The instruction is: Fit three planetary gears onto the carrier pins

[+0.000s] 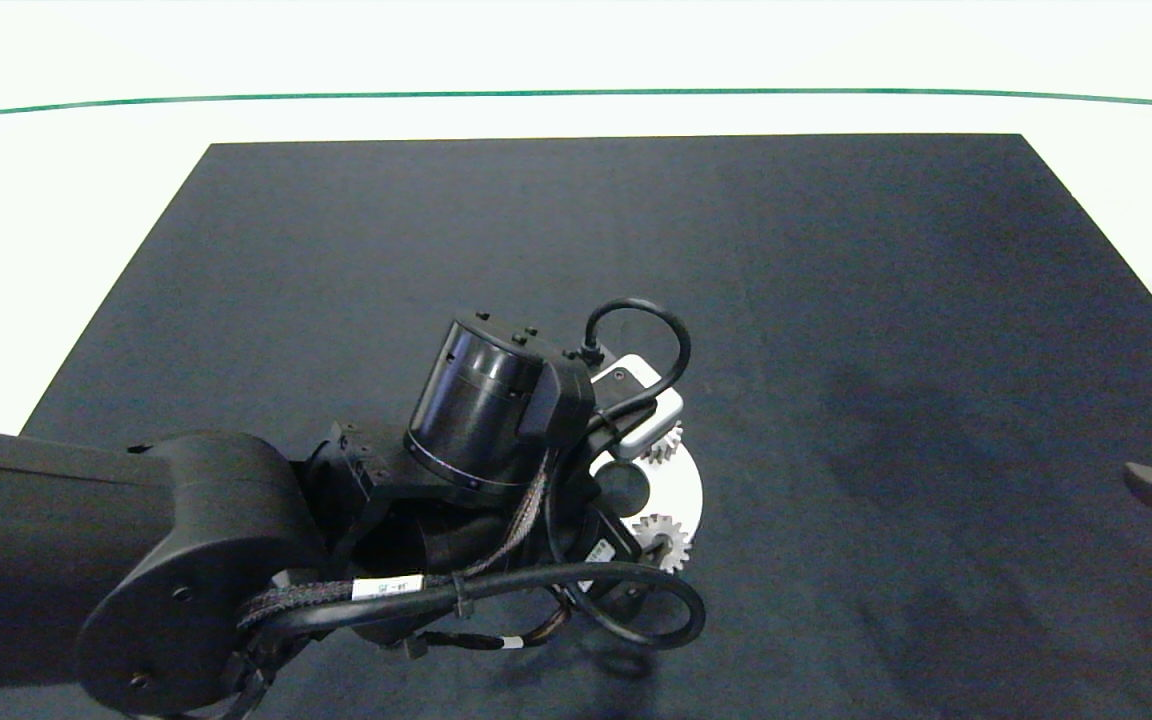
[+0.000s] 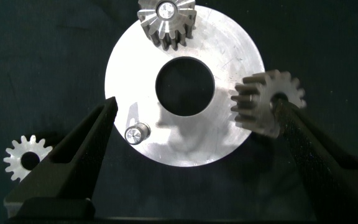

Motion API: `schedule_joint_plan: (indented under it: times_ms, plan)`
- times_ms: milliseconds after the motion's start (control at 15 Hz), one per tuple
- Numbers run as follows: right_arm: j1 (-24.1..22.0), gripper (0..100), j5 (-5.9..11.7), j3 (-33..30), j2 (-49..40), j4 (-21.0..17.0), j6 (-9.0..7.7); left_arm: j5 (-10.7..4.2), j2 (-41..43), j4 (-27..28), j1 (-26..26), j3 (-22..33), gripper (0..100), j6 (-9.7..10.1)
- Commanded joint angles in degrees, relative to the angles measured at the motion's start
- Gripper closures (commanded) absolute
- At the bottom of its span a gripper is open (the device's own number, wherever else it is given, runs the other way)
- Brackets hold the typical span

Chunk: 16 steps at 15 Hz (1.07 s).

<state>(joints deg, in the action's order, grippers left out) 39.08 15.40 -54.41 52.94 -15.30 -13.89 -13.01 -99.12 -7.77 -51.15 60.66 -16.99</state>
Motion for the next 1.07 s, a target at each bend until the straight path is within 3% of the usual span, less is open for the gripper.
schedule_joint_plan:
  times_ms: [67, 267, 600, 867, 1067]
  plan:
    - [0.03, 0, 0.07, 0.00, -0.21, -0.08, -0.09, -0.09, -1.16, -0.85, 0.09, -0.54, 0, -0.23]
    - [0.03, 0, 0.07, -0.09, -0.47, -0.08, -0.09, -0.09, -1.51, -0.94, 0.26, -0.28, 0, -0.23]
    - [0.03, 0, 0.07, 0.00, -0.47, -0.17, -0.18, 0.09, 2.27, 0.65, 7.03, 4.47, 0, -0.32]
    - [0.82, 0, 0.16, 0.35, -0.65, -0.17, -0.70, 0.09, 2.62, 1.09, 15.29, 3.94, 0, 3.11]
    - [0.82, 0, -0.02, 0.88, -1.00, 0.01, -2.11, 0.18, 2.35, 1.09, 18.10, 2.27, 0, 3.63]
